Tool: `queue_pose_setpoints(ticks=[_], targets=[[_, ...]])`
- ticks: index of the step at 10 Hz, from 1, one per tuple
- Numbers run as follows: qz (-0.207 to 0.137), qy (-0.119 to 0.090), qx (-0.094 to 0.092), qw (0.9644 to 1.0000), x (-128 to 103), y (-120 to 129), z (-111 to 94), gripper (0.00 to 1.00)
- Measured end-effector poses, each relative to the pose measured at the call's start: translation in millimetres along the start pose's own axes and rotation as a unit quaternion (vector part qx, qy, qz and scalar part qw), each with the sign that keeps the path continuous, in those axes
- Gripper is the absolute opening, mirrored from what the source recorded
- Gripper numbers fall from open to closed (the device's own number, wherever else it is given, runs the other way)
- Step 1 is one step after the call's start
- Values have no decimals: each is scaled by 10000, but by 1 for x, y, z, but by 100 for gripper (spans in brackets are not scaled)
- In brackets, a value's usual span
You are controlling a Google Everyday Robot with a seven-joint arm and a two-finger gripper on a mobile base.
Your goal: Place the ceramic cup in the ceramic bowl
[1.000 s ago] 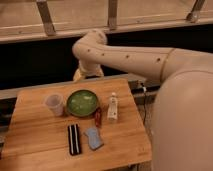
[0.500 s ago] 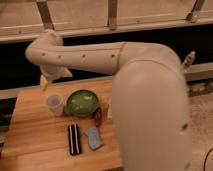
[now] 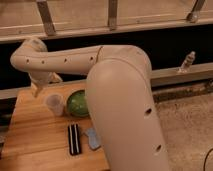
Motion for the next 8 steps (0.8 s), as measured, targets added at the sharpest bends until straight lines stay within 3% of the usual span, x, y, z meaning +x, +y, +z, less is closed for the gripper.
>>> queue_pose_setpoints(ticks=[2, 4, 8], targets=[[103, 104, 15, 9999, -2, -27, 15, 80], [309, 358, -9, 9989, 0, -61, 45, 80], [423, 755, -89, 9962, 7, -67, 79, 80]])
